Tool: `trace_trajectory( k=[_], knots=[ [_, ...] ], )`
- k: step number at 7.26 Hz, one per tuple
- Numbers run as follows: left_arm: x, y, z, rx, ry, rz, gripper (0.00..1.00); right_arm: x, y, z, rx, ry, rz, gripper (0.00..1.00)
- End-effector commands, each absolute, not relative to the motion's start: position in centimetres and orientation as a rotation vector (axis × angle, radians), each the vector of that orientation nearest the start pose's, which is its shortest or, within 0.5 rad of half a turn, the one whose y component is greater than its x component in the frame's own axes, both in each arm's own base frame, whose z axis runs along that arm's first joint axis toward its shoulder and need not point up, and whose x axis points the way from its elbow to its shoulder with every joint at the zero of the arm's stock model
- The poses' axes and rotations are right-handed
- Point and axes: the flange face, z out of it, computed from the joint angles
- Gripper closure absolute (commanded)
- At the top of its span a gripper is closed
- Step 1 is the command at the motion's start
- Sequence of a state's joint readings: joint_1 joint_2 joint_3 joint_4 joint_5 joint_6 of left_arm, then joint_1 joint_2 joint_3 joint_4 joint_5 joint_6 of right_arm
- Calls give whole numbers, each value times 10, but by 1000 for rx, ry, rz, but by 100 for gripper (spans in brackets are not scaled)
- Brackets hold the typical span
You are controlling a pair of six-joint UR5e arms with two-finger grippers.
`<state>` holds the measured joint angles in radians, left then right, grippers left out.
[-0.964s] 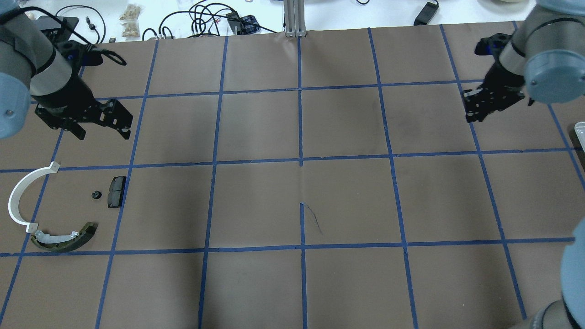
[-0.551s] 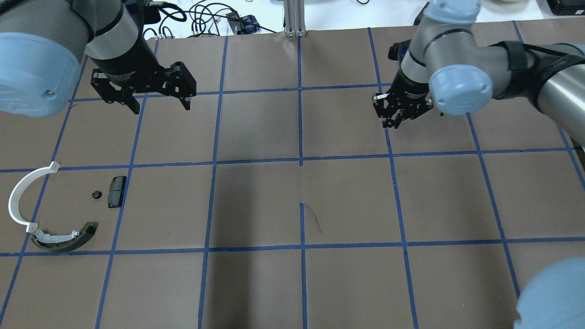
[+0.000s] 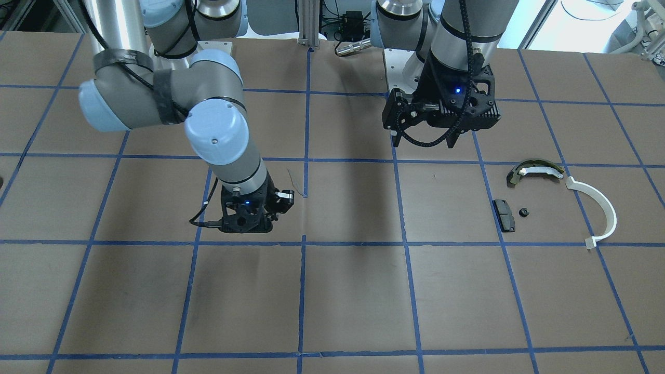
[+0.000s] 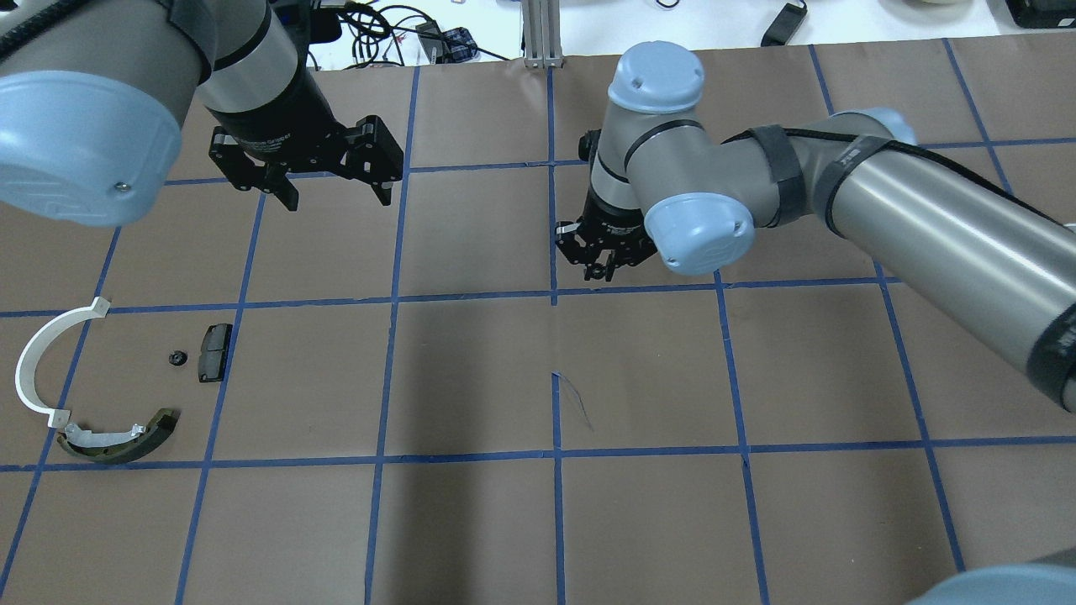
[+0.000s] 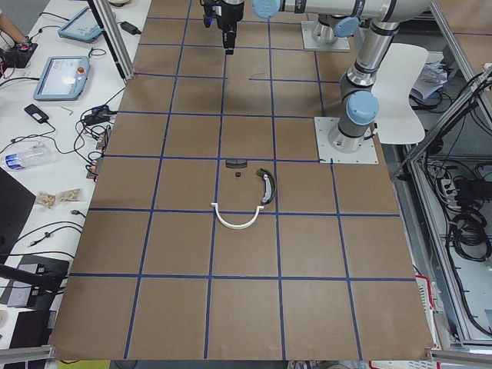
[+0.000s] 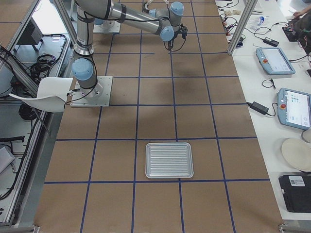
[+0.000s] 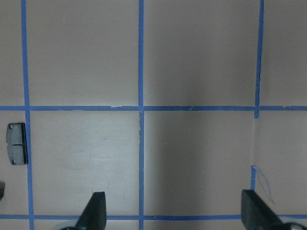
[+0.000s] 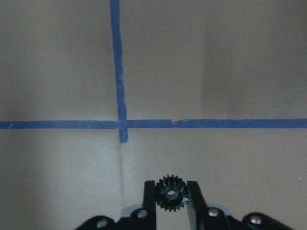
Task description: Place bearing gear from tray to pile
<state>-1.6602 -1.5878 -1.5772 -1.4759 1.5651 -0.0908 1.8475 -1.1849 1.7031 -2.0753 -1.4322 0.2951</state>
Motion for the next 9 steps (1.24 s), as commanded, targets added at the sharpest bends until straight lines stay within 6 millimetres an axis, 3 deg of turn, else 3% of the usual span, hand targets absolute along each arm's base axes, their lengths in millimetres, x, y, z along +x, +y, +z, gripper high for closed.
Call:
trace_trajectory(
  k=[1, 3, 5, 6, 7, 9],
  knots=[
    [-177, -492, 487, -2, 3151, -115, 0, 343, -525, 234, 10, 3012, 77, 100],
    [-178, -493, 485, -2, 3150, -110, 0, 365, -498, 213, -16, 3028, 143, 100],
    [-178, -495, 482, -2, 3150, -98, 0, 363, -487, 201, -15, 3037, 187, 100],
    [-178, -496, 481, -2, 3150, -96, 0, 363, -486, 200, -20, 3038, 192, 79],
    [-178, -496, 480, -2, 3150, -93, 0, 363, -486, 201, -27, 3038, 184, 36],
    [-180, -502, 476, -19, 3159, -82, 0, 364, -493, 210, -36, 3026, 122, 0]
  ],
)
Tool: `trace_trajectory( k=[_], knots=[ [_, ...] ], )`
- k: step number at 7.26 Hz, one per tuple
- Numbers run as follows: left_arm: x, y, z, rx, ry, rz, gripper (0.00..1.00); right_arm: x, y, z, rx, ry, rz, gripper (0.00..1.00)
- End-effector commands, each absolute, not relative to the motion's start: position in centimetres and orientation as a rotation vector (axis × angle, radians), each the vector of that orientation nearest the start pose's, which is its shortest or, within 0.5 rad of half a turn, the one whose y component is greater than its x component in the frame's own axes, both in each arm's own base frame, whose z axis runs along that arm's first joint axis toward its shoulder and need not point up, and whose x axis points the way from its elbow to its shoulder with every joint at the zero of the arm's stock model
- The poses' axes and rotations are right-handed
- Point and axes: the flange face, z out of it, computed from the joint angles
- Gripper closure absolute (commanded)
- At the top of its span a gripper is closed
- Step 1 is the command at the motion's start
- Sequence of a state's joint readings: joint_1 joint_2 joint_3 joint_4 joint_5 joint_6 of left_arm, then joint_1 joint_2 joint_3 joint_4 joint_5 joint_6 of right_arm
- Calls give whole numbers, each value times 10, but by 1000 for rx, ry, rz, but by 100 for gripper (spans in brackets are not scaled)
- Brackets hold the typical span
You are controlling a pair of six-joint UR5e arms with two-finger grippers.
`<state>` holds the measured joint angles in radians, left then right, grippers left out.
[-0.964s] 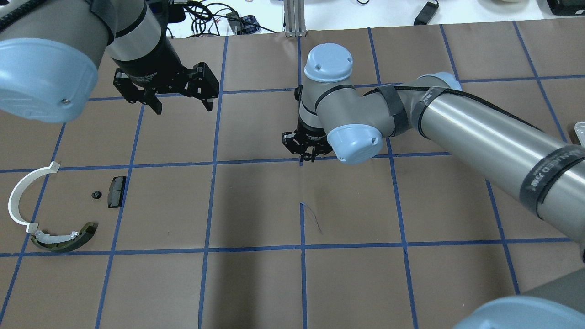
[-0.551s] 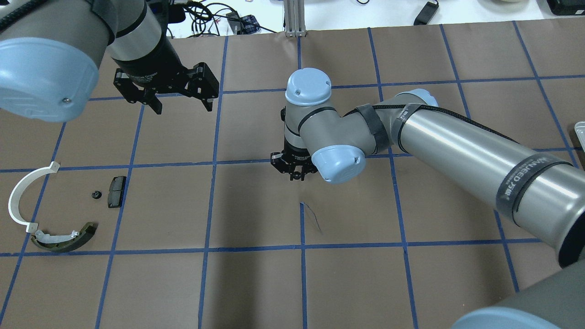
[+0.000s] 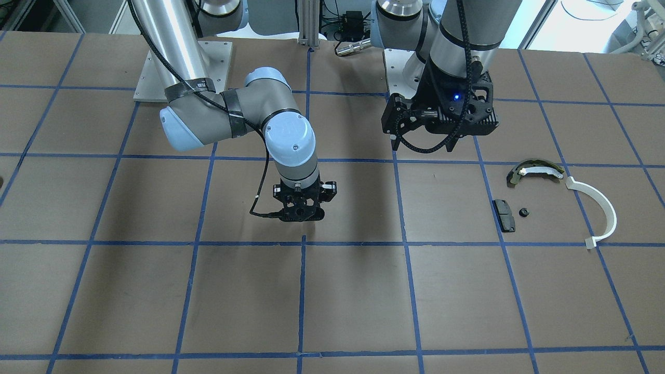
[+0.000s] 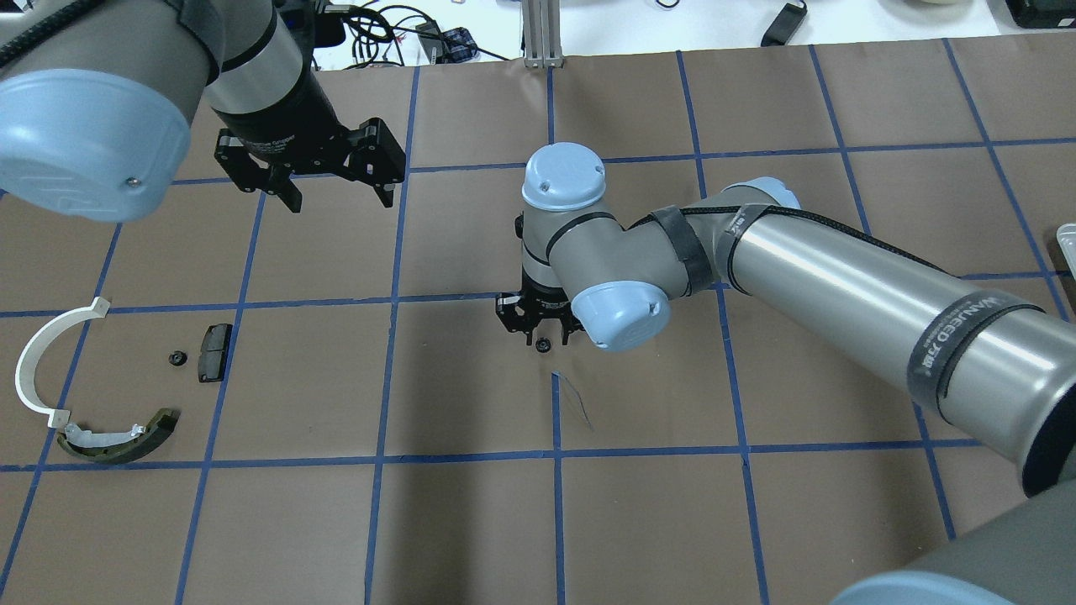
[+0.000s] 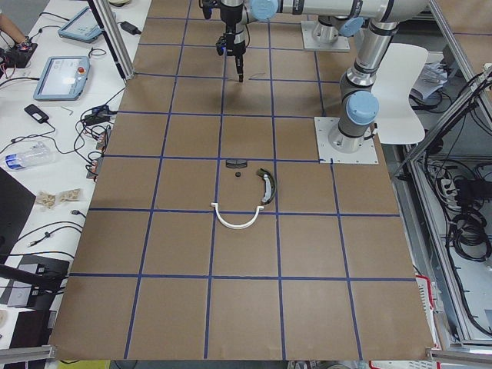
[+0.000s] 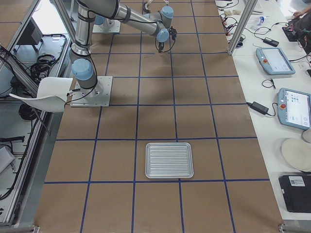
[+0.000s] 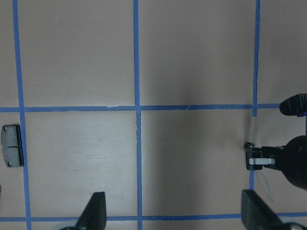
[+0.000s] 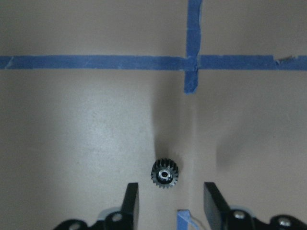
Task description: Place bearing gear from tray to pile
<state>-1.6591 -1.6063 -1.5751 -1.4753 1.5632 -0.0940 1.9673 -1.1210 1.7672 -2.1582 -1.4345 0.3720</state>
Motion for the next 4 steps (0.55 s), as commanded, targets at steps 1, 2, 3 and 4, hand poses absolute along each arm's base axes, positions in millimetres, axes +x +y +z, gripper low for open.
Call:
trace_trajectory(
  k=[1, 2, 3, 4],
  knots=[
    [-181, -504, 472, -23, 3171, -76, 0, 350, -504, 219, -10, 3030, 89, 0],
    [-186, -506, 462, -19, 3187, -42, 0, 323, -519, 237, -75, 3046, 32, 0],
    [-205, -507, 447, -34, 3226, 15, 0, 270, -541, 263, -111, 3050, -2, 0],
    [-236, -503, 428, 30, 3214, 50, 0, 210, -548, 301, -94, 3054, -2, 0]
  ],
)
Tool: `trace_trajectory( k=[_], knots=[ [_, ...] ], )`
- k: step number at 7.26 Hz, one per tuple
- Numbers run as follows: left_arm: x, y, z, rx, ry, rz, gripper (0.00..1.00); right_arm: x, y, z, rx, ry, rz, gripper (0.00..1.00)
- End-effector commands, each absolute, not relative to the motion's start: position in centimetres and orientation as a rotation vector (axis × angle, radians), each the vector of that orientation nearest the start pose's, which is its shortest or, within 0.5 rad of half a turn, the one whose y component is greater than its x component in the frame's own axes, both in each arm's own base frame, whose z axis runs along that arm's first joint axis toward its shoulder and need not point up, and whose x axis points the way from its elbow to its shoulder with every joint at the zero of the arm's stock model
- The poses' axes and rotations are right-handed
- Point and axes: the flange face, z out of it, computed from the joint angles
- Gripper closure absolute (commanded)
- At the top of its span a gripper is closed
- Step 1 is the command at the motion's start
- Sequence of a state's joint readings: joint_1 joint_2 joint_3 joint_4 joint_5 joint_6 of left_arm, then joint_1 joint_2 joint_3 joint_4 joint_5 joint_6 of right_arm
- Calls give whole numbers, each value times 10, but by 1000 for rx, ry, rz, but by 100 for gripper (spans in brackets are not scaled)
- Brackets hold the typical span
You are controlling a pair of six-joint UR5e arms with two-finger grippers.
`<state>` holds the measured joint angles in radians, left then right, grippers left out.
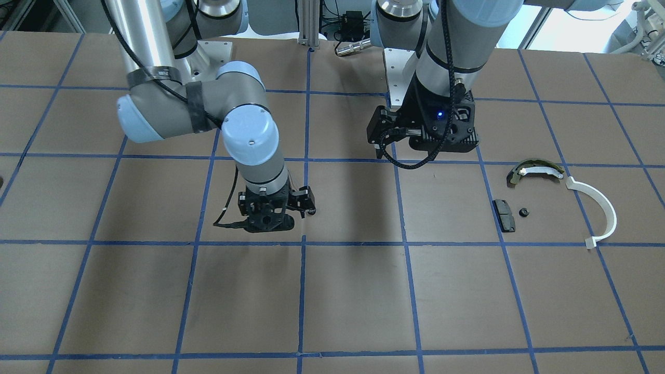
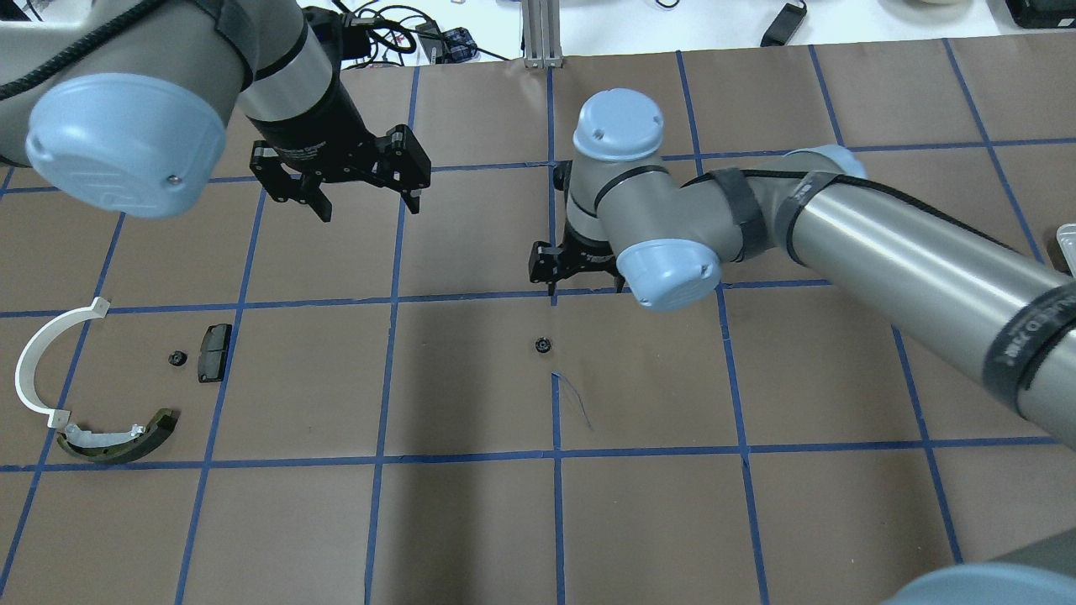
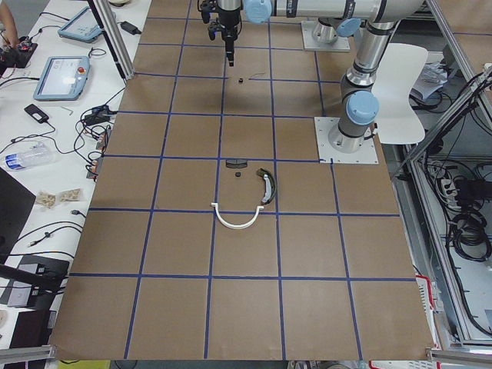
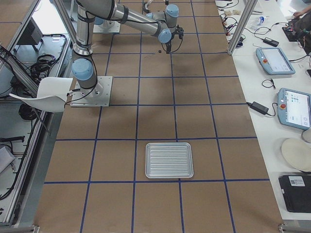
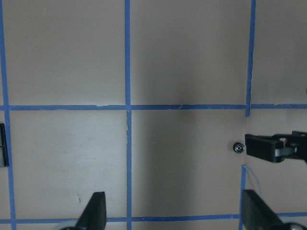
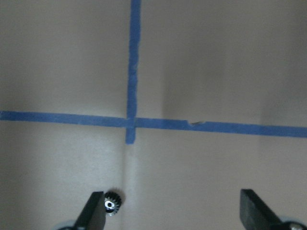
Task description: Place bearing gear from tray to pile
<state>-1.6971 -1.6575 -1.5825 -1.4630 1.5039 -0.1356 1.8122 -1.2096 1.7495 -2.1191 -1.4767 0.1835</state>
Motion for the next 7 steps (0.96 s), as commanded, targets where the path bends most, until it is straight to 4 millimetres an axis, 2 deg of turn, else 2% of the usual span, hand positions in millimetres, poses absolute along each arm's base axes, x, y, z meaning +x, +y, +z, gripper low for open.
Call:
trace_trajectory(
  k=[1, 2, 3, 4, 5, 6, 7],
  knots=[
    [-264, -516, 391, -7, 3218, 19, 0, 141, -552, 332, -72, 3061, 15, 0],
    [-289, -530, 350, -76, 3231, -29, 0, 83, -549, 364, 59, 3060, 36, 0],
    [-323, -522, 301, -23, 3210, 58, 0, 66, -542, 394, 114, 3055, 90, 0],
    [-351, -508, 256, 20, 3200, 81, 0, 61, -527, 446, 134, 3128, 90, 0],
    [-357, -506, 227, -6, 3223, 19, 0, 61, -516, 483, 132, 3139, 112, 0],
    [-358, -490, 195, 3, 3197, 88, 0, 63, -517, 501, 137, 3131, 81, 0],
    [-357, -483, 173, 13, 3196, 93, 0, 65, -517, 499, 220, 3118, 90, 0]
  ],
)
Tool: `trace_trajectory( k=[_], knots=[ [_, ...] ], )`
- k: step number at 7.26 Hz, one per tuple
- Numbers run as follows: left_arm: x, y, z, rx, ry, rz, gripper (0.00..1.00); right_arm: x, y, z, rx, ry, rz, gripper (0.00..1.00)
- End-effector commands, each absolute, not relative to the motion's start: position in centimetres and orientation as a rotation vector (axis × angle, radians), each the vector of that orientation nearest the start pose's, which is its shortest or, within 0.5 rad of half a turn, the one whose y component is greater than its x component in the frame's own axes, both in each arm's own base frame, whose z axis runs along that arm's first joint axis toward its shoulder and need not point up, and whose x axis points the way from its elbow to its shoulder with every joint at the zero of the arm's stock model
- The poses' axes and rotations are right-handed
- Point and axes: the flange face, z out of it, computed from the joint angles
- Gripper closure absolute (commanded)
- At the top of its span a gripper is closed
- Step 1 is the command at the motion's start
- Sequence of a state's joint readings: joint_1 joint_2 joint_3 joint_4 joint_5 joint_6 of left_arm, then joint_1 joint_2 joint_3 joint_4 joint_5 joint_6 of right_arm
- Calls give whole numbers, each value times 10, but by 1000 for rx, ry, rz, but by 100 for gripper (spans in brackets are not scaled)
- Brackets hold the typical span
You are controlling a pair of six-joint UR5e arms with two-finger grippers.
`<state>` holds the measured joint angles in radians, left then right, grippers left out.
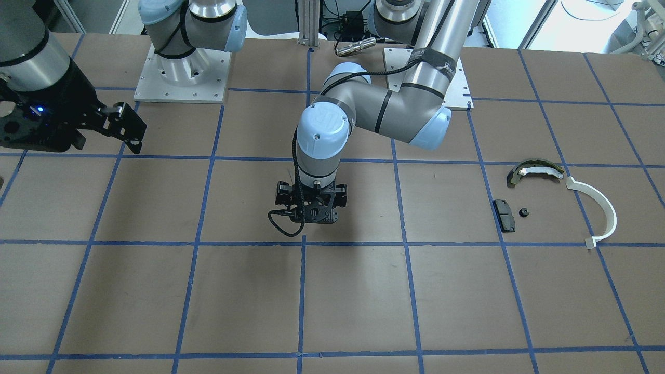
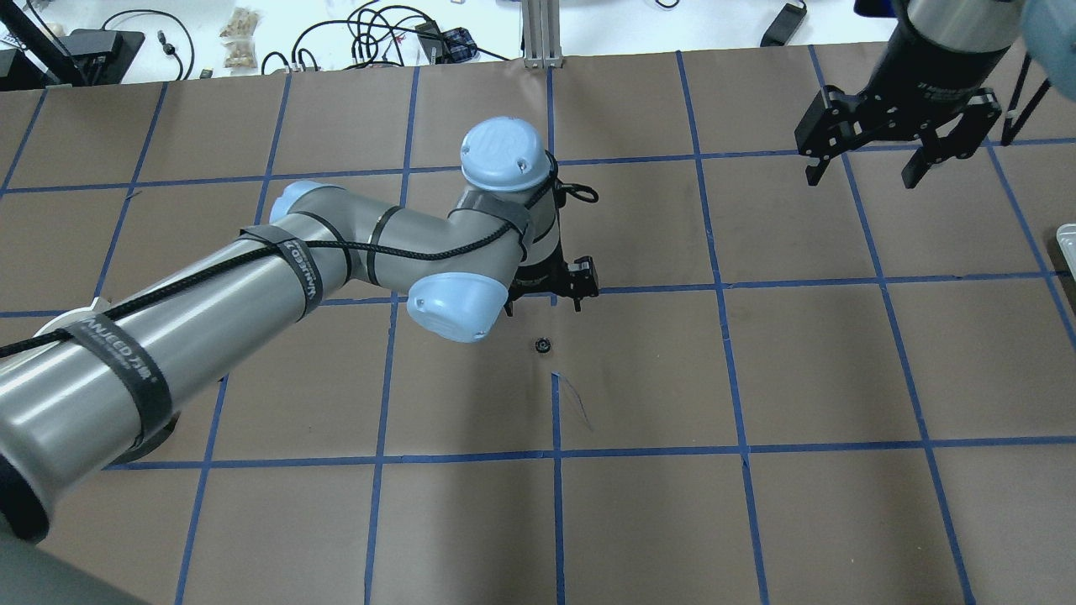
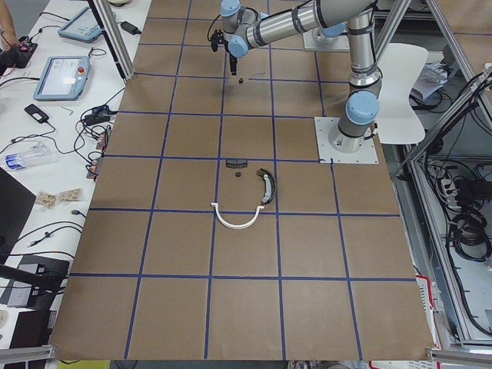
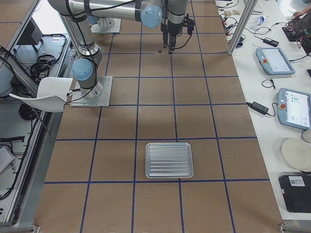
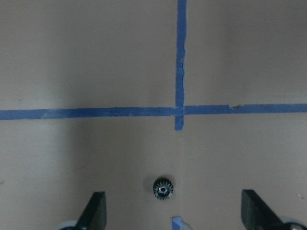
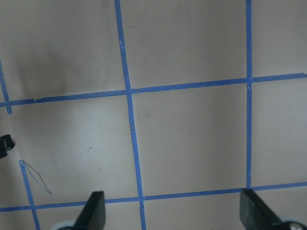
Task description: Place bearing gear from tray to pile
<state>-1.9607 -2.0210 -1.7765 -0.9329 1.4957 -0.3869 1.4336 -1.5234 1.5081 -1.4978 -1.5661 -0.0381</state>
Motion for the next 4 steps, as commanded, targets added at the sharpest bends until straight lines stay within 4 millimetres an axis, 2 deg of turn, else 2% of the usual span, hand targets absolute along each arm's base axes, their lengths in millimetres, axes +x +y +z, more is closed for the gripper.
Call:
trace_trajectory(
  k=[1, 2, 3, 4],
  knots=[
    [-358, -479, 166, 25, 3196, 91, 0, 73, -518, 494, 240, 3115, 107, 0],
    [-359, -479, 165, 11, 3195, 93, 0, 75, -515, 493, 214, 3126, 108, 0],
    [-358, -477, 163, 10, 3189, 108, 20, 86, -512, 497, 197, 3115, 97, 0],
    [-355, -478, 162, 16, 3150, 90, 75, 106, -506, 499, 154, 3121, 91, 0]
  ],
)
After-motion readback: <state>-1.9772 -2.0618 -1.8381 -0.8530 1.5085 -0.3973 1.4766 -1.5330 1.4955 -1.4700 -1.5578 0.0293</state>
